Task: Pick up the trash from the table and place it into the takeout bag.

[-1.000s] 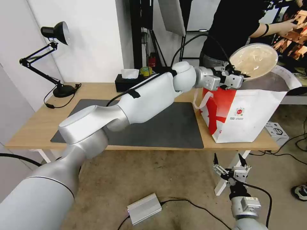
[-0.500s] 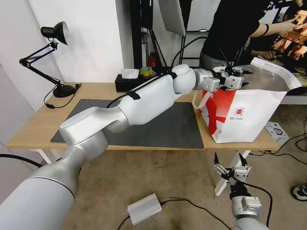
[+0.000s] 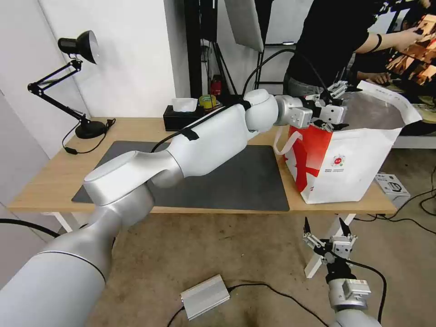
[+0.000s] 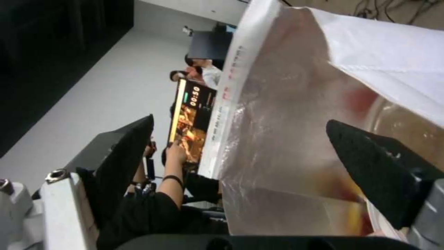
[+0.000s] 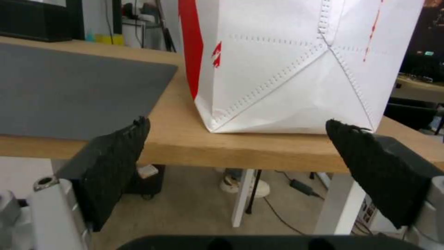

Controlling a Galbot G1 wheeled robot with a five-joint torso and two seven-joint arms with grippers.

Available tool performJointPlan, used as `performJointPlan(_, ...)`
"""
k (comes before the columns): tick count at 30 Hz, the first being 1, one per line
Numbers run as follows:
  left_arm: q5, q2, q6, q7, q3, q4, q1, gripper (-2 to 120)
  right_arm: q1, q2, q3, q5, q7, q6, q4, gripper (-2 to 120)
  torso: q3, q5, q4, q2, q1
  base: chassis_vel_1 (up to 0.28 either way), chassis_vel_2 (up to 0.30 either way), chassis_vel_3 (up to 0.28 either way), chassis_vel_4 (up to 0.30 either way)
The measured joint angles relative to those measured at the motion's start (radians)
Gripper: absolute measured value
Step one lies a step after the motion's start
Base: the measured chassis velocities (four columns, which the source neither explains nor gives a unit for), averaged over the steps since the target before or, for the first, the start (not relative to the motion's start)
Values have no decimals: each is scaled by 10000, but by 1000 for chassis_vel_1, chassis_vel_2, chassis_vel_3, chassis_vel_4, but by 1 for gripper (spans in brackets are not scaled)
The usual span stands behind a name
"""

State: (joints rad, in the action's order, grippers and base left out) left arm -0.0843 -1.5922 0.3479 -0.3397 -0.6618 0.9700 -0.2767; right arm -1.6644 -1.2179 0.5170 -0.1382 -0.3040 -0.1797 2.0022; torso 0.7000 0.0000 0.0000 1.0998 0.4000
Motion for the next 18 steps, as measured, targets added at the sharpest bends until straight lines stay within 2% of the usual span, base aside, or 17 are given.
performJointPlan(8,270,297,-24,174,604,3,-319,100,79,1,0,0,0,43,21,98,0,0,0,0,1,0,0,0,0)
performJointPlan(11,445,655,-72,218,1088,-40,-607,100,109,6,-7,0,0,70,60,98,0,-3,1,0,0,0,0,0,0)
performJointPlan(17,638,1110,-188,386,1567,-14,-825,100,110,12,-13,0,1,78,96,98,0,-2,0,0,0,0,0,0,0)
performJointPlan(18,732,1388,-294,457,1875,26,-907,100,109,16,-14,0,1,81,113,98,0,-3,1,0,1,0,0,0,0)
